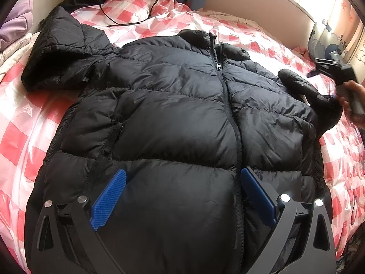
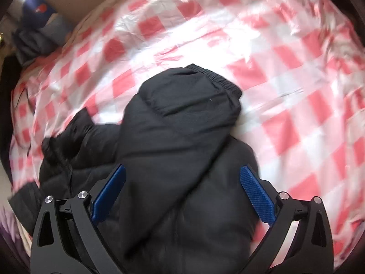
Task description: Fold large clothes
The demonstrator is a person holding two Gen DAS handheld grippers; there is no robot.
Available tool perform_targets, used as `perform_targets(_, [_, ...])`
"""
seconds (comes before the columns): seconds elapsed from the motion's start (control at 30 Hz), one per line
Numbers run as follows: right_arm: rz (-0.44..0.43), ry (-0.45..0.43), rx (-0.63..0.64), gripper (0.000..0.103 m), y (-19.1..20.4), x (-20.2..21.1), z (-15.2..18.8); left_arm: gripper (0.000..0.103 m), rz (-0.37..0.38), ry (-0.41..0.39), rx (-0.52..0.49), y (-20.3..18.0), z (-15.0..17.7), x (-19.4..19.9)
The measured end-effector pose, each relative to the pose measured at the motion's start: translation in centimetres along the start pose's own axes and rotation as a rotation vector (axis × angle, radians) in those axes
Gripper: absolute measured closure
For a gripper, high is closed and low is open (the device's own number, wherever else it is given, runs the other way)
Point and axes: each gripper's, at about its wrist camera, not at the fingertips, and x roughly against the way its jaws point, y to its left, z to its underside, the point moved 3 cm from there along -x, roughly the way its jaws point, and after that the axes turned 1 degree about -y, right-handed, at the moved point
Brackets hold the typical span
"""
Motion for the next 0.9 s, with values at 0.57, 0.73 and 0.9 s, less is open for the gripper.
perform_targets(0.57, [-0.423, -0.379, -0.01, 0.098, -0.3, 3.4, -2.6, 0.006, -0.043, 0.034, -0.048, -0.7, 0.8, -1.5])
perform_targets(0.73, [-0.386, -0.597, -0.032, 0.098, -7.1, 13.4, -3.7, 0.006, -0.048, 0.032, -0.05, -0.7, 0.8, -1.5])
perform_targets(0.9, [-0.127, -0.793, 0.0, 0.098, -17.0, 22.9, -2.6, 0.006, -0.066, 0.028, -0.065, -1.0, 0.9, -1.9])
